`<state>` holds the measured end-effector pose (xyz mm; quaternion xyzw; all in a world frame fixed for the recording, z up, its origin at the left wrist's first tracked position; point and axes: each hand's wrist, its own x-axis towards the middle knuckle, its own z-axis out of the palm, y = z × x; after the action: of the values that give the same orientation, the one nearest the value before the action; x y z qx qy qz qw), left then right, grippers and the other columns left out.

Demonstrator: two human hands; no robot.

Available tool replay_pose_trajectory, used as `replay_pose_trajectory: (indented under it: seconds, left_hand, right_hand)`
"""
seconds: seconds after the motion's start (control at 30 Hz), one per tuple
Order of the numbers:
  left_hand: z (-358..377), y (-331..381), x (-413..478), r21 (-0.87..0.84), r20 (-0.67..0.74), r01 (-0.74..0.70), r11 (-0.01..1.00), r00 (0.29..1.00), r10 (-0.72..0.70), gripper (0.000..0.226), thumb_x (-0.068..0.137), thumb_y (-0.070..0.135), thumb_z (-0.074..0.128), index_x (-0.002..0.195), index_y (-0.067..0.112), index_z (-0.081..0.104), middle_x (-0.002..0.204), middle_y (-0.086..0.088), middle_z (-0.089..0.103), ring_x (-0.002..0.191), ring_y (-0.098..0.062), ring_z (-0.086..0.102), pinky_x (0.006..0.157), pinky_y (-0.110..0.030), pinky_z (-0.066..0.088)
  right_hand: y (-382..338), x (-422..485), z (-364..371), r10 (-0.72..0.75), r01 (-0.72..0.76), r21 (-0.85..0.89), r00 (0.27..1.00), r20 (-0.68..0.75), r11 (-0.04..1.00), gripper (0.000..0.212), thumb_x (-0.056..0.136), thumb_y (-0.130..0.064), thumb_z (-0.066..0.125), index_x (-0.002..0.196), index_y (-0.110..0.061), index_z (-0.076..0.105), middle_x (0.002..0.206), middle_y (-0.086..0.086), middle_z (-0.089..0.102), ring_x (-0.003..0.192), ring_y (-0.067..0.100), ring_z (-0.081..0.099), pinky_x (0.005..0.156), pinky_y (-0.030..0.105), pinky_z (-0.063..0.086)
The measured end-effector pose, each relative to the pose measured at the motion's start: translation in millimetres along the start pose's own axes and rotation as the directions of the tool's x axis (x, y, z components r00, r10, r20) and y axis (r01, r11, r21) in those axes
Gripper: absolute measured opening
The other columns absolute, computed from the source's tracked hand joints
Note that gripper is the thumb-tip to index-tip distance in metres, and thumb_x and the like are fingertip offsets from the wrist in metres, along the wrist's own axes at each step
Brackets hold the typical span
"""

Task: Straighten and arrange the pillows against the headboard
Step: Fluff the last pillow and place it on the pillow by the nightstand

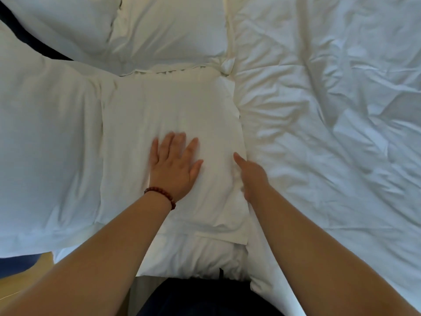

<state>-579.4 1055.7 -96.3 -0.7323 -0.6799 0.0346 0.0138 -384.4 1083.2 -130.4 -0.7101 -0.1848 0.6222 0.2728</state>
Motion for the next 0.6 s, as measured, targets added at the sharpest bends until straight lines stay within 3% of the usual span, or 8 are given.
replay_pose_trajectory:
  seconds: [0.07, 0.13, 0.23, 0.33, 0.4, 0.5, 0.53, 0.6]
  left_hand:
    - [1, 2, 15, 0.048, 0.059, 0.014, 0.999, 0.998, -0.017, 0.063, 0.096, 0.058, 0.02, 0.154, 0.032, 0.016, 0.163, -0.008, 0.008, 0.149, -0.031, -0.004, 0.115, -0.048, -0.018]
    - [14, 2, 20, 0.08, 0.133, 0.014, 0.997, 0.991, -0.025, 0.064, 0.097, 0.06, 0.012, 0.153, 0.036, -0.004, 0.162, -0.004, -0.016, 0.146, -0.027, -0.025, 0.112, -0.049, -0.025]
    - [27, 2, 19, 0.065, 0.202, 0.009, 0.998, 0.979, -0.022, 0.064, 0.097, 0.059, 0.006, 0.152, 0.034, -0.013, 0.158, -0.002, -0.029, 0.141, -0.024, -0.036, 0.109, -0.048, -0.029]
    - [21, 4, 22, 0.041, 0.249, 0.013, 0.999, 0.968, -0.023, 0.064, 0.095, 0.059, 0.005, 0.154, 0.034, -0.007, 0.161, -0.003, -0.021, 0.145, -0.025, -0.027, 0.11, -0.046, -0.028]
    - [6, 8, 27, -0.004, 0.208, 0.025, 1.0, 0.978, -0.024, 0.064, 0.095, 0.056, 0.011, 0.154, 0.033, 0.012, 0.164, -0.007, 0.006, 0.15, -0.027, -0.001, 0.115, -0.048, -0.014]
    - [-19, 1, 59, -0.017, -0.078, 0.044, 0.999, 0.996, -0.045, 0.057, 0.094, 0.049, 0.029, 0.144, 0.027, 0.044, 0.151, -0.008, 0.042, 0.14, -0.032, 0.033, 0.113, -0.05, 0.01]
    - [-27, -9, 76, 0.004, -0.143, 0.081, 0.997, 0.987, -0.08, 0.056, 0.095, 0.05, 0.031, 0.144, 0.028, 0.044, 0.152, -0.008, 0.039, 0.141, -0.033, 0.031, 0.114, -0.05, 0.008]
    - [-38, -34, 109, 0.022, -0.037, 0.19, 0.982, 0.981, -0.189, 0.061, 0.096, 0.058, 0.022, 0.152, 0.033, 0.025, 0.161, -0.007, 0.018, 0.149, -0.032, 0.01, 0.116, -0.051, -0.003]
  right_hand:
    - [-12, 10, 4, -0.123, 0.113, -0.087, 0.986, -0.115, 0.99, 0.021, 0.091, -0.034, 0.067, 0.091, -0.012, 0.069, 0.087, 0.004, 0.069, 0.083, 0.026, 0.064, 0.072, 0.033, 0.052]
    - [-11, 7, -4, -0.289, 0.237, -0.235, 0.931, -0.221, 0.943, 0.027, 0.095, -0.032, 0.059, 0.077, -0.012, 0.065, 0.075, 0.002, 0.068, 0.075, 0.026, 0.064, 0.067, 0.033, 0.051]
    - [2, -11, -9, -0.387, 0.329, -0.251, 0.891, -0.238, 0.911, 0.023, 0.098, -0.031, 0.054, 0.087, -0.02, 0.071, 0.078, -0.007, 0.07, 0.077, 0.016, 0.065, 0.07, 0.028, 0.053]
    - [-22, 9, -5, -0.309, 0.27, -0.252, 0.943, -0.127, 0.929, 0.024, 0.097, -0.034, 0.055, 0.092, -0.015, 0.07, 0.079, -0.002, 0.067, 0.083, 0.024, 0.065, 0.064, 0.027, 0.048]
    - [-55, 35, 2, -0.19, 0.179, -0.157, 0.98, -0.061, 0.971, 0.043, 0.089, -0.045, 0.066, 0.099, -0.004, 0.071, 0.091, 0.011, 0.07, 0.092, 0.031, 0.066, 0.079, 0.035, 0.054]
    - [-100, 81, 21, -0.017, 0.012, 0.113, 0.999, 0.041, 0.993, 0.048, 0.067, -0.047, 0.085, 0.095, -0.011, 0.071, 0.105, 0.007, 0.071, 0.101, 0.027, 0.066, 0.1, 0.047, 0.05]
    - [-110, 98, 28, -0.003, -0.005, 0.158, 0.999, 0.05, 0.987, 0.054, 0.063, -0.046, 0.088, 0.099, -0.01, 0.07, 0.106, 0.005, 0.071, 0.101, 0.027, 0.066, 0.1, 0.048, 0.049]
    - [-131, 113, 43, 0.042, -0.054, 0.167, 0.996, 0.074, 0.984, 0.072, 0.057, -0.048, 0.089, 0.114, -0.009, 0.068, 0.111, 0.005, 0.069, 0.103, 0.03, 0.064, 0.1, 0.048, 0.049]
